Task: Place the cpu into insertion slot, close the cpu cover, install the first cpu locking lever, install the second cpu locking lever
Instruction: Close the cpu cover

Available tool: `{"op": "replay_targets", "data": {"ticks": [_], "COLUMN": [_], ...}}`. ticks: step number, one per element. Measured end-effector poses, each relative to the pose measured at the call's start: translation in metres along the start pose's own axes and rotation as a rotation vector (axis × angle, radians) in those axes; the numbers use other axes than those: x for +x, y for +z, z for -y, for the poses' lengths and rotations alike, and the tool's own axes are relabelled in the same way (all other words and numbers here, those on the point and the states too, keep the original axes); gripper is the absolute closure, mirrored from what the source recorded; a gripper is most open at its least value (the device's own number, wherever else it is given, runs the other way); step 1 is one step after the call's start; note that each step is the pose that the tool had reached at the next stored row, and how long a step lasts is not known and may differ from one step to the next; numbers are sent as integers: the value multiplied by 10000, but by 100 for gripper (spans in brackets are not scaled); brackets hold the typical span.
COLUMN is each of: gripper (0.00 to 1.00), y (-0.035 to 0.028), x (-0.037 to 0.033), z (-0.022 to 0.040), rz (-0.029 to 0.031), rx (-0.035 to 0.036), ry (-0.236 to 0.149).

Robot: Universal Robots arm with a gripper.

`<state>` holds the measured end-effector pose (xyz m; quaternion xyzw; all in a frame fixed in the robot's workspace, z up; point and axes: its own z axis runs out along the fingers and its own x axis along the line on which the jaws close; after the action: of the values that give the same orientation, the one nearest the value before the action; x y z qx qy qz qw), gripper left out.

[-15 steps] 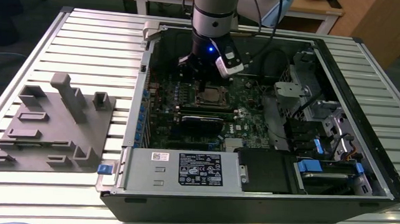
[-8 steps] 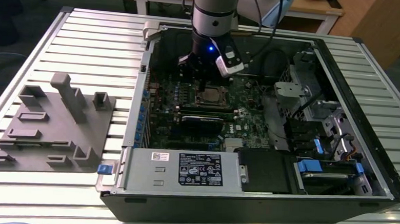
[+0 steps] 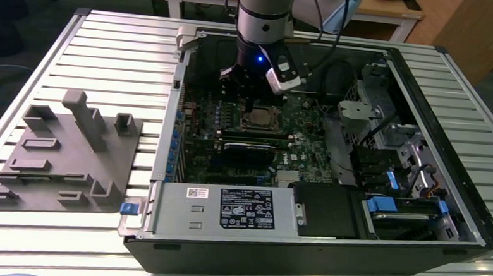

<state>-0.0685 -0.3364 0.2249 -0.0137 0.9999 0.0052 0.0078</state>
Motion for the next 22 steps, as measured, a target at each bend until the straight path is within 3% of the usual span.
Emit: {"op": "replay_targets", "data": {"ticks": [12, 13, 15, 17, 22], "gripper": [89, 89, 89, 89, 89], "y": [-43, -44, -44, -43, -43], "x": [-1, -1, -1, -1, -47], "z": [-1, 0, -1, -1, 1], "rz": [9, 43, 167, 232, 235], "rx": [-6, -1, 9, 24, 48], "ry": [-1, -1, -2, -3, -1]}}
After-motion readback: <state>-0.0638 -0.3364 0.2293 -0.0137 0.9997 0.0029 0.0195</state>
